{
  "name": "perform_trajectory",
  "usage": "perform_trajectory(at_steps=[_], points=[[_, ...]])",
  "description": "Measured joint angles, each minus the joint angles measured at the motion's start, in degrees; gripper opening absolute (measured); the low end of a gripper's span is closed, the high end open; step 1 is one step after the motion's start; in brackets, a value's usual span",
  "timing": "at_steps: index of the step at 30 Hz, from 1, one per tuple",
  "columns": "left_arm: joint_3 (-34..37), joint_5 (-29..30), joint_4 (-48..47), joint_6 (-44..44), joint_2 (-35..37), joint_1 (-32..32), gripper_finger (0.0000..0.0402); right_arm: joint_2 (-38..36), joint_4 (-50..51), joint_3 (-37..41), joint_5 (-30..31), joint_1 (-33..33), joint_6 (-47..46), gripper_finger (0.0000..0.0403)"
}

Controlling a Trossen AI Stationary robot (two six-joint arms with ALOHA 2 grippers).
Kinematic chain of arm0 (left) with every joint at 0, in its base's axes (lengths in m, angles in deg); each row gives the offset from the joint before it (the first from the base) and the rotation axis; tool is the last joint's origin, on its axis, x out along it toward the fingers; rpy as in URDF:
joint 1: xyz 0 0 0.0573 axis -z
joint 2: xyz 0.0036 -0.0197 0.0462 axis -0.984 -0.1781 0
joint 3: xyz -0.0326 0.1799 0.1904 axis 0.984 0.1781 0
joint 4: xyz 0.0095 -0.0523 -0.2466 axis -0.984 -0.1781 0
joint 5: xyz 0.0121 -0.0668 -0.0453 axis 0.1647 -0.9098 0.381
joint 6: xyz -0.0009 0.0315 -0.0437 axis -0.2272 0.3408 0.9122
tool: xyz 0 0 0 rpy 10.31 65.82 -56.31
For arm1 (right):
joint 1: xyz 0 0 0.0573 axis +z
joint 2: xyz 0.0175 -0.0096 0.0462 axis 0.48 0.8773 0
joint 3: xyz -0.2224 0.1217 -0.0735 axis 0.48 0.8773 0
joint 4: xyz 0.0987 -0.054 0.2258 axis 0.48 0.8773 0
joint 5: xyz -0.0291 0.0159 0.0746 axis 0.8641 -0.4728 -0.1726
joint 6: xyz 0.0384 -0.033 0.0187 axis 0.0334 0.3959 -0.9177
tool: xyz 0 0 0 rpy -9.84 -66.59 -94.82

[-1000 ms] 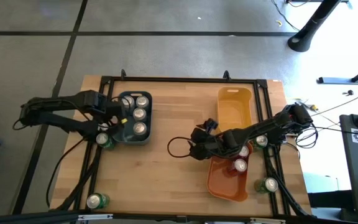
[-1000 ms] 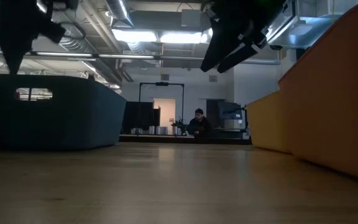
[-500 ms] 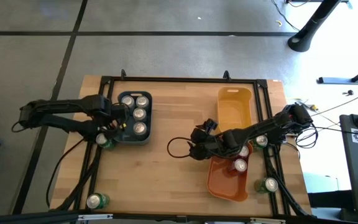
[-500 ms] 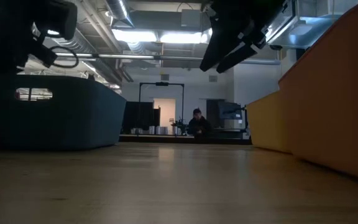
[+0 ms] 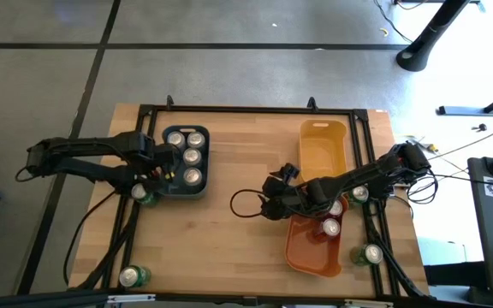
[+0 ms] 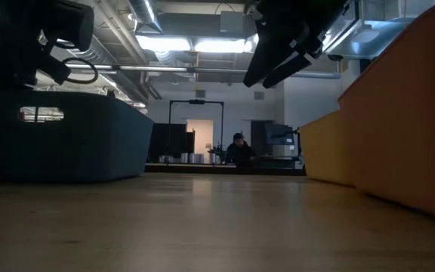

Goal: Sort soda cans
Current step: Put the red soda can into the orange bin

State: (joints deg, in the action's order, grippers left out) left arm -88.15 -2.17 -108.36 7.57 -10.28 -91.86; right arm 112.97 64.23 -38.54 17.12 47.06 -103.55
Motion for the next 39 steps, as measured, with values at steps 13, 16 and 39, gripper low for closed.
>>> perform_trajectory(at_steps=[13, 16, 39], points=[[-7.47, 0.70, -5.58, -1.04, -0.02, 0.00, 0.0289, -0.26, 0.96, -0.34, -0.51, 0.00, 2.43, 0.0388], [-10.88, 1.05, -6.27, -1.04, 0.05, 0.00, 0.0289, -0.27, 1.77, -1.21, -0.51, 0.00, 2.99, 0.0388], [-31.82, -0.77, 1.65, -1.67, -0.20, 2.92, 0.0291, -0.24, 3.67, -3.21, -0.53, 0.02, 4.43, 0.0388]])
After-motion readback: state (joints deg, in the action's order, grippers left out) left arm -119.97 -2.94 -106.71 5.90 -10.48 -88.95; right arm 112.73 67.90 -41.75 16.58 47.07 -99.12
